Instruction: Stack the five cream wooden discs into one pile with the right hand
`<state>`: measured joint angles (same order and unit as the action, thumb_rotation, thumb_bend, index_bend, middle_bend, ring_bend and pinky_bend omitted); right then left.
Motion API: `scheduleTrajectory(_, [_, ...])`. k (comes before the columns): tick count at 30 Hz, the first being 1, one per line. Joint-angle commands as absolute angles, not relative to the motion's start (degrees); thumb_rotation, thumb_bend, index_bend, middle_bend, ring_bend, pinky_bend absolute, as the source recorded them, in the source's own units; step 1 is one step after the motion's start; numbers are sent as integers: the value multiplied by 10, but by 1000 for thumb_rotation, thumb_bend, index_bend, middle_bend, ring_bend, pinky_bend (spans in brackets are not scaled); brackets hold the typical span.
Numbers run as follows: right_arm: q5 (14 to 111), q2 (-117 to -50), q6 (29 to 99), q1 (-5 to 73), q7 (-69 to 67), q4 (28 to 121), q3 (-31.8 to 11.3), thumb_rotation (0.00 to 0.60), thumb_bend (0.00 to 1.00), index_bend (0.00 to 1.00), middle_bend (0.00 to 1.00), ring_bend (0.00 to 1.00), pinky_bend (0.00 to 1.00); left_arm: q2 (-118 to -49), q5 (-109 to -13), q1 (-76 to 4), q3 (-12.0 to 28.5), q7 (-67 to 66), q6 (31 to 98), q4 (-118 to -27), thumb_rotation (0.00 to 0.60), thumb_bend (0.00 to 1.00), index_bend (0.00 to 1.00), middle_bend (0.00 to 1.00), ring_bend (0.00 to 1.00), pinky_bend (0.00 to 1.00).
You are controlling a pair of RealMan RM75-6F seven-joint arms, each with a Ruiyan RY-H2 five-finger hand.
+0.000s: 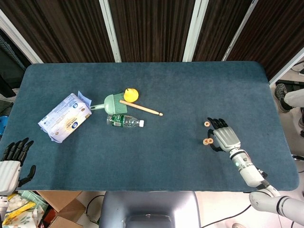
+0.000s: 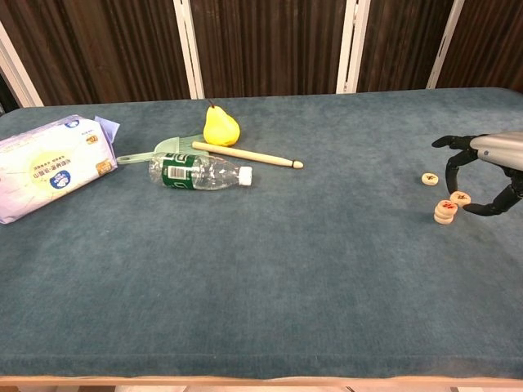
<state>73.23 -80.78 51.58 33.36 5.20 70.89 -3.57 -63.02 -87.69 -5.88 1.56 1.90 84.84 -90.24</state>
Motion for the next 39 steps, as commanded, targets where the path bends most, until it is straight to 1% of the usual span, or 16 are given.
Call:
scheduleTrajectory(1, [728,-815,509,338,52,703,-41,600,454,644,54,0,0,-630,-877,-59,16,19,849,-903,600,482,0,0,0,0])
scheduleTrajectory(15, [725,-822,506,339,67,705,-45,600,455,631,54,0,0,-628,-877,-57,16,25,852,-901,600,483,0,0,0,0])
scheduleTrajectory(17, [725,-821,505,339,68,707,-46,600,455,621,54,0,0,-628,-877,-57,16,24,852,-902,600,482,0,0,0,0])
scheduleTrajectory(25, [724,-819,505,337,72,712,-46,600,454,524,54,0,0,-629,-877,-57,16,23,852,-902,600,482,0,0,0,0])
scheduleTrajectory(33, [730,-803,519,329,66,728,-47,600,455,512,58,0,0,-627,-881,-57,14,30,853,-901,600,483,0,0,0,0])
scheduleTrajectory(39, [726,-801,508,331,67,726,-46,600,454,504,58,0,0,-628,-880,-57,14,27,852,-902,600,482,0,0,0,0])
